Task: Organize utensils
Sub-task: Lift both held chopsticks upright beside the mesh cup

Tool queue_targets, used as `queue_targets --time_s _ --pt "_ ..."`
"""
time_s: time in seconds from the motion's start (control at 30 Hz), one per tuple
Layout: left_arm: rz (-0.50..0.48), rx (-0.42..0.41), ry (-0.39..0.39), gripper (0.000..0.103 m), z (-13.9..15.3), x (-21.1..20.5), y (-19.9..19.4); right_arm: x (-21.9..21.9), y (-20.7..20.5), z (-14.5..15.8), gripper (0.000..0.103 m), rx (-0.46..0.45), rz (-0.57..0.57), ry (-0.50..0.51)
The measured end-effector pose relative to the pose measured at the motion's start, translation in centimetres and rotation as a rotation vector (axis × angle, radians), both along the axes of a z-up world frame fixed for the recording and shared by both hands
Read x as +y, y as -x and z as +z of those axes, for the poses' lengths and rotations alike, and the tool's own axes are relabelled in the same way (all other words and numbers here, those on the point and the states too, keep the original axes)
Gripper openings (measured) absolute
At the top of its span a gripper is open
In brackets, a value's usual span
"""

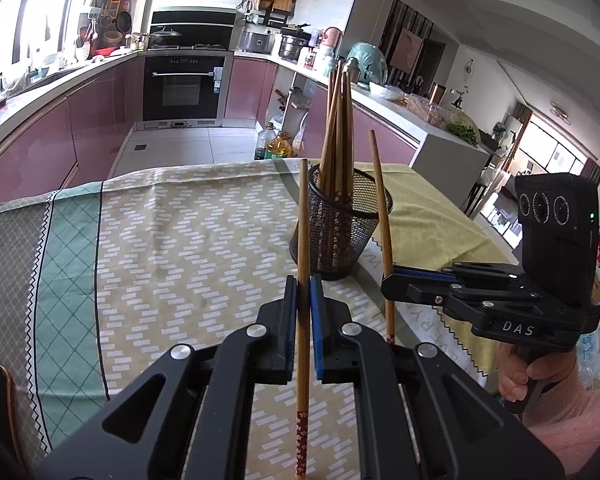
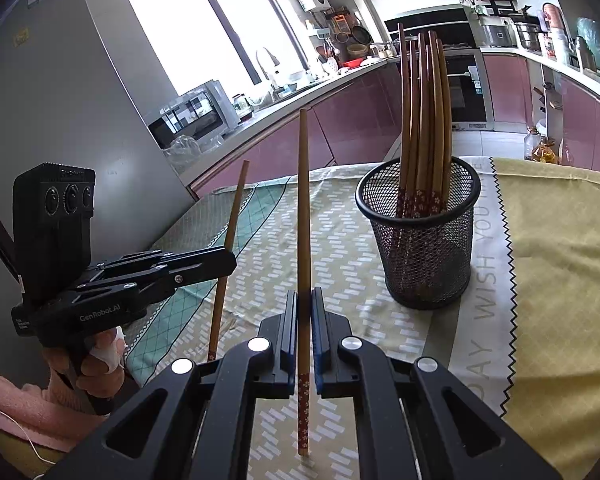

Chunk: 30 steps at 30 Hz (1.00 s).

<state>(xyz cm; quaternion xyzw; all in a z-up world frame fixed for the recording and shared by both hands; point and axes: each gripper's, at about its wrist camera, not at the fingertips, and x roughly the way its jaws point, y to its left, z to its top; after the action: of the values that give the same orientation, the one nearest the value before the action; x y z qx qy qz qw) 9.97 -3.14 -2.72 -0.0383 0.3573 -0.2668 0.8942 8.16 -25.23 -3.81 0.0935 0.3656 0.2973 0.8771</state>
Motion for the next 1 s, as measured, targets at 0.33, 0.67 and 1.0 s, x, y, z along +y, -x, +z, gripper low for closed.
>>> queue_targets --time_s 0.33,0.67,1.0 --pt "-0.015 -0.008 0.051 0.007 0.9 0.3 -0.1 -0.9 0.1 1.0 0.006 -0.026 -0.019 -0.019" --pt "-0.025 -0.036 0.081 0.007 2.2 0.5 0.0 -1.5 -0.2 2.0 0.006 -0.054 -0.037 -0.031" --pt "-0.032 -0.054 0.102 0.007 3.2 0.3 -0.5 -2.1 -0.4 3.1 0.006 -0.091 -0.053 -0.033"
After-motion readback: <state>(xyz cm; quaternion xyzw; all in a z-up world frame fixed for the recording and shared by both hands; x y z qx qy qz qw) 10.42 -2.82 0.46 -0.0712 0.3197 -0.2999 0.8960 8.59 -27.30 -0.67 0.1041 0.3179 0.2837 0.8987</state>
